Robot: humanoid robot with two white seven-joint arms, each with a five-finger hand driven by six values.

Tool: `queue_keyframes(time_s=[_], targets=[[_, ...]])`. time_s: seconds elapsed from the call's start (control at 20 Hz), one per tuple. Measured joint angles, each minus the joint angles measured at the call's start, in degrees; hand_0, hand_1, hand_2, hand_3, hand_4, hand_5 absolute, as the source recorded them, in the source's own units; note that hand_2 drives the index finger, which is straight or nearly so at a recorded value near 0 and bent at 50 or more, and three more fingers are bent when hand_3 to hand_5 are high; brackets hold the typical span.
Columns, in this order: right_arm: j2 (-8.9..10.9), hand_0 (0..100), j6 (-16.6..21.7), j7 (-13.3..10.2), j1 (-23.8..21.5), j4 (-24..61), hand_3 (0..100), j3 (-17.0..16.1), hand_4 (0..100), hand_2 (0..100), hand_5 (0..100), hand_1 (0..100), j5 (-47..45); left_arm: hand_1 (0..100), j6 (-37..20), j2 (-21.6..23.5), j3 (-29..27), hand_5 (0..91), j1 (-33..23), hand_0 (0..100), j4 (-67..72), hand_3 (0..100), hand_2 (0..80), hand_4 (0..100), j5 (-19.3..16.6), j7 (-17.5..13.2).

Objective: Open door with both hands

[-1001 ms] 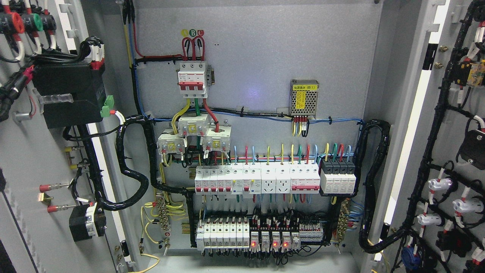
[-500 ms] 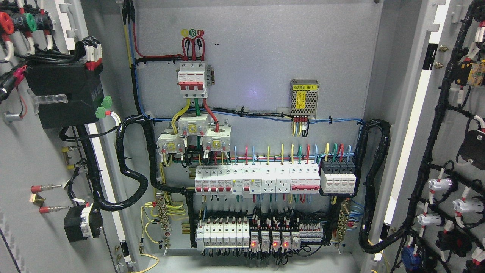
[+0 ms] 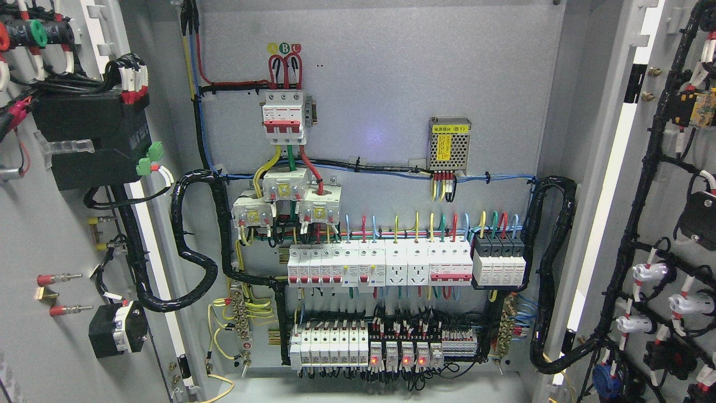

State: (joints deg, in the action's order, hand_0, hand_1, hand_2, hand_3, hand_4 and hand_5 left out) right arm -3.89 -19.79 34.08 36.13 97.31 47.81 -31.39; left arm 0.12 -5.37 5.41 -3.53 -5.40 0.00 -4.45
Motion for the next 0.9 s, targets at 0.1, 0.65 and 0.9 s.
queue_keyframes(time_s=[0.1, 0.65, 0.9], targets=[[-0.47, 7, -0.40, 0.08, 0.11, -0.26, 0, 0.08, 0, 0, 0, 14, 0.18, 56, -0.05, 0.00, 0.01, 0.0, -0.02, 12, -0.17, 0, 0.0, 0, 0.00, -0.01], [-1.25, 7, -1.17, 0.50, 0.21, -1.17, 0, -1.12, 0, 0, 0, 14, 0.95, 56, -0.34, 0.02, -0.02, 0.0, -0.03, 12, -0.55, 0, 0.0, 0, 0.00, -0.03], [-0.57, 7, -1.18, 0.48, 0.24, -1.56, 0, -2.25, 0, 0, 0, 14, 0.84, 56, -0.84, 0.05, -0.03, 0.0, -0.01, 12, -0.52, 0, 0.0, 0, 0.00, -0.03]])
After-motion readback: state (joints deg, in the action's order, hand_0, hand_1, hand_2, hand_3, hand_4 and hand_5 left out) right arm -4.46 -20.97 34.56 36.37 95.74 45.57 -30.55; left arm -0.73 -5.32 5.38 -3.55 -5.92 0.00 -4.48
